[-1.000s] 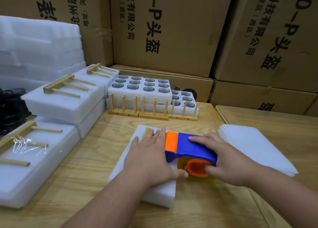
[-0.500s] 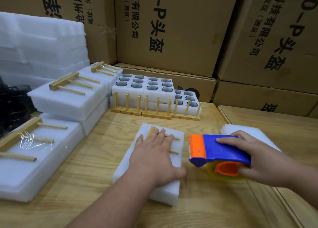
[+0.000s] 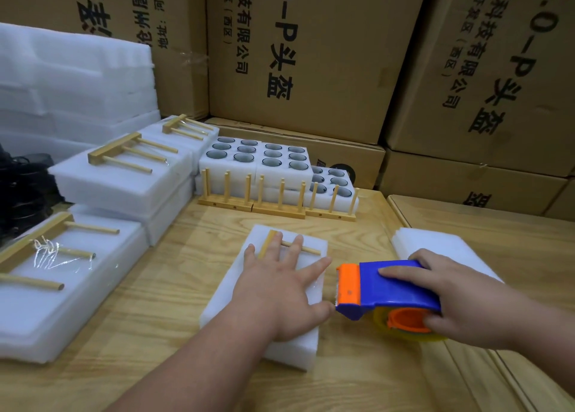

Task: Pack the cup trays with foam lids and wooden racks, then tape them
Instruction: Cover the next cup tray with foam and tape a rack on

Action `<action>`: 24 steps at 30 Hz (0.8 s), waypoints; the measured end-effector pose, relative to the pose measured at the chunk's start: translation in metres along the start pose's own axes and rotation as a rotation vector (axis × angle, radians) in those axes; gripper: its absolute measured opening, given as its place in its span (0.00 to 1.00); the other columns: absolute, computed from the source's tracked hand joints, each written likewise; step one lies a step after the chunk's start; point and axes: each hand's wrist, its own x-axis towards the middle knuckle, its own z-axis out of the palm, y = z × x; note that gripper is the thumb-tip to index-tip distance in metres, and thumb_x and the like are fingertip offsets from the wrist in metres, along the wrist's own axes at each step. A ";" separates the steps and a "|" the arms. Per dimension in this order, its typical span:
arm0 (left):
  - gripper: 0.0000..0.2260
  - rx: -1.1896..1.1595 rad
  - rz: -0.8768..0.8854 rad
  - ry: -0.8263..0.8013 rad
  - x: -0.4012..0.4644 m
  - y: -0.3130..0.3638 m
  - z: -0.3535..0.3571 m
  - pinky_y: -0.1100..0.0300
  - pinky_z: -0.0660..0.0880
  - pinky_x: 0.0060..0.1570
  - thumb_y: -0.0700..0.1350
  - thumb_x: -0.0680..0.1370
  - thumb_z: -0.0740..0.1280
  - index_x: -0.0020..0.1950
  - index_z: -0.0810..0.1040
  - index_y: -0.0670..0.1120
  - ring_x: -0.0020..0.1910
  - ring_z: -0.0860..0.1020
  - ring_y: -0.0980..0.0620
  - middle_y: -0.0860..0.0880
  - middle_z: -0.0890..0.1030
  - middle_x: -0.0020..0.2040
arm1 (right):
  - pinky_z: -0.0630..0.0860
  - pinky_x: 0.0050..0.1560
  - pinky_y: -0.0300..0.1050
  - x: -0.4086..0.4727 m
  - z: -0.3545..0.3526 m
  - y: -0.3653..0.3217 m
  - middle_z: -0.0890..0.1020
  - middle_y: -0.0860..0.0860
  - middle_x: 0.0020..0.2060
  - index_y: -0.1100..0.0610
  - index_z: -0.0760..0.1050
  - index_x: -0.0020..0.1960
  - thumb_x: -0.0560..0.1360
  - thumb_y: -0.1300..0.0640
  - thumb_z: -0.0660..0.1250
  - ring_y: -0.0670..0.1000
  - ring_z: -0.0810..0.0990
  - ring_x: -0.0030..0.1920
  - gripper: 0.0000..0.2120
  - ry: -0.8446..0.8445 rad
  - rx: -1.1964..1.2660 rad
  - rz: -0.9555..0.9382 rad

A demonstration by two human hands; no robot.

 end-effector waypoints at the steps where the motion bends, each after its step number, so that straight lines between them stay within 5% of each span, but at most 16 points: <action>1: 0.36 0.008 0.005 -0.005 0.000 0.000 0.000 0.31 0.38 0.73 0.78 0.70 0.42 0.77 0.37 0.72 0.81 0.33 0.42 0.53 0.37 0.83 | 0.70 0.57 0.37 0.003 -0.002 -0.004 0.62 0.34 0.58 0.17 0.45 0.69 0.70 0.35 0.59 0.41 0.70 0.57 0.34 -0.022 -0.011 -0.001; 5: 0.37 0.026 -0.006 -0.023 0.002 0.001 -0.001 0.29 0.39 0.72 0.78 0.70 0.42 0.79 0.41 0.70 0.81 0.35 0.41 0.54 0.39 0.84 | 0.73 0.56 0.41 0.018 -0.015 -0.025 0.62 0.36 0.54 0.23 0.46 0.73 0.72 0.40 0.63 0.43 0.71 0.54 0.37 -0.098 -0.055 0.014; 12: 0.41 0.017 -0.008 -0.025 0.000 0.002 0.000 0.30 0.38 0.72 0.81 0.68 0.41 0.79 0.42 0.69 0.81 0.36 0.41 0.53 0.40 0.84 | 0.68 0.40 0.41 0.039 -0.049 -0.055 0.66 0.40 0.48 0.25 0.53 0.71 0.68 0.43 0.59 0.47 0.72 0.50 0.34 -0.159 -0.202 0.035; 21: 0.43 0.010 -0.003 -0.035 -0.001 0.004 -0.003 0.30 0.37 0.72 0.82 0.67 0.42 0.80 0.45 0.68 0.81 0.36 0.41 0.52 0.40 0.84 | 0.74 0.40 0.40 0.072 -0.076 -0.073 0.73 0.37 0.49 0.30 0.68 0.68 0.70 0.50 0.68 0.45 0.75 0.45 0.30 -0.405 -0.142 0.136; 24: 0.43 0.011 -0.004 -0.033 -0.001 0.005 -0.004 0.30 0.38 0.72 0.82 0.67 0.43 0.80 0.45 0.68 0.81 0.36 0.41 0.51 0.41 0.84 | 0.80 0.50 0.44 0.087 -0.084 -0.076 0.76 0.39 0.54 0.32 0.71 0.68 0.70 0.52 0.71 0.48 0.78 0.49 0.30 -0.491 -0.120 0.132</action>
